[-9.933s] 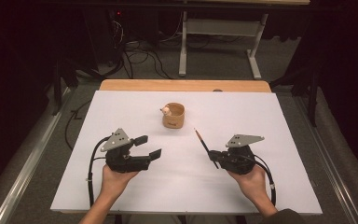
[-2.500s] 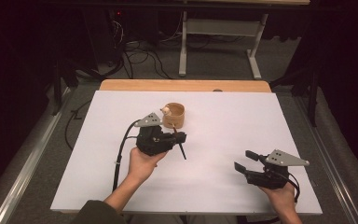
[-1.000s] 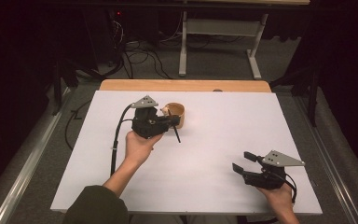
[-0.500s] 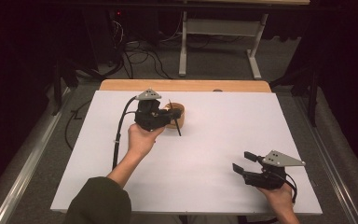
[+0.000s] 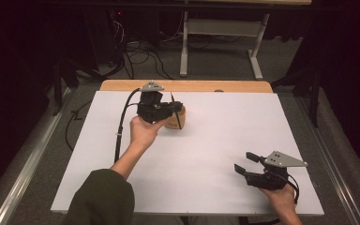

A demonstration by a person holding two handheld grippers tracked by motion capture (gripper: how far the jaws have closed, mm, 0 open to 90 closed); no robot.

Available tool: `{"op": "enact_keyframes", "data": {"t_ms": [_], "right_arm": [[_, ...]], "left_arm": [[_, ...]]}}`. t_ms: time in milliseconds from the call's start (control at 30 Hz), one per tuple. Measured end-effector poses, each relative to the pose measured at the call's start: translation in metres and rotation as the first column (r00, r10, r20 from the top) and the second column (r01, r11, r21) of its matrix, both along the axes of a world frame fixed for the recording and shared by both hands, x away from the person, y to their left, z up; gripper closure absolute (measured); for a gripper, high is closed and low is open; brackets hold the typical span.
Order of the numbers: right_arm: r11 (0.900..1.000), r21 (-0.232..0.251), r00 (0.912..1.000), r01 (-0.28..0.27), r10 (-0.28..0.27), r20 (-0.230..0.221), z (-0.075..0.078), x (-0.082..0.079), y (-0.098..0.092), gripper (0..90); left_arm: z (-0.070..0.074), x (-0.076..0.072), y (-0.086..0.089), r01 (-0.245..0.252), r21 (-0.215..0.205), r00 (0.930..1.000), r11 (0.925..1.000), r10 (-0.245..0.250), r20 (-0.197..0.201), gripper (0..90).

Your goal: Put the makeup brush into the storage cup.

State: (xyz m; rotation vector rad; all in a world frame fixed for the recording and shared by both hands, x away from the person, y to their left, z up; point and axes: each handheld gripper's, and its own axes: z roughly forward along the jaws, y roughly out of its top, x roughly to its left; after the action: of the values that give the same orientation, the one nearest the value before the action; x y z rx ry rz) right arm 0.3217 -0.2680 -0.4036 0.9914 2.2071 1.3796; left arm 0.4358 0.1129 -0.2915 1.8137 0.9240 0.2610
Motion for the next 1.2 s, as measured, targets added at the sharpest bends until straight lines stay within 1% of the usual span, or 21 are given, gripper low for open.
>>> {"op": "enact_keyframes", "data": {"t_ms": [100, 367, 467, 567, 667, 767, 833, 1100, 1200], "right_arm": [[1.000, 0.008, 1.0000, 0.005, -0.005, 0.005, 0.001, 0.000, -0.002, 33.7], [1.000, 0.001, 1.0000, 0.001, -0.001, 0.006, 0.001, 0.000, -0.001, 33.7], [1.000, 0.009, 1.0000, 0.007, -0.007, 0.004, 0.001, -0.001, -0.002, 33.7], [1.000, 0.006, 1.0000, 0.005, -0.005, 0.005, 0.001, -0.001, -0.001, 33.7], [1.000, 0.003, 1.0000, 0.001, -0.001, 0.007, 0.001, -0.001, 0.000, 33.7], [1.000, 0.001, 1.0000, 0.001, -0.001, 0.007, 0.001, 0.000, -0.001, 33.7], [1.000, 0.004, 1.0000, 0.003, -0.003, 0.008, 0.001, 0.000, -0.001, 33.7], [1.000, -0.004, 1.0000, 0.000, 0.000, 0.008, 0.001, 0.000, -0.001, 33.7], [1.000, 0.000, 1.0000, 0.000, 0.000, 0.010, 0.001, 0.000, -0.001, 33.7]], "left_arm": [[0.000, 0.004, 0.000, -0.008, -0.006, 0.9999, 1.0000, 0.008, -0.007, 82.5], [0.002, 0.012, -0.001, -0.029, 0.009, 0.9995, 0.9995, 0.029, -0.008, 82.4], [0.001, 0.015, -0.002, -0.041, 0.009, 0.9991, 0.9991, 0.041, -0.011, 82.5], [0.001, 0.018, -0.003, -0.045, 0.020, 0.9989, 0.9988, 0.045, -0.011, 82.4], [0.001, 0.020, -0.003, -0.053, 0.022, 0.9985, 0.9983, 0.054, -0.013, 82.4], [0.000, 0.024, -0.003, -0.066, 0.023, 0.9975, 0.9975, 0.067, -0.023, 82.4], [-0.001, 0.026, -0.003, -0.070, 0.031, 0.9971, 0.9970, 0.071, -0.026, 82.4], [-0.002, 0.033, -0.003, -0.101, 0.034, 0.9944, 0.9943, 0.102, -0.028, 82.4], [-0.003, 0.036, -0.003, -0.116, 0.035, 0.9926, 0.9926, 0.117, -0.031, 82.4]]}}
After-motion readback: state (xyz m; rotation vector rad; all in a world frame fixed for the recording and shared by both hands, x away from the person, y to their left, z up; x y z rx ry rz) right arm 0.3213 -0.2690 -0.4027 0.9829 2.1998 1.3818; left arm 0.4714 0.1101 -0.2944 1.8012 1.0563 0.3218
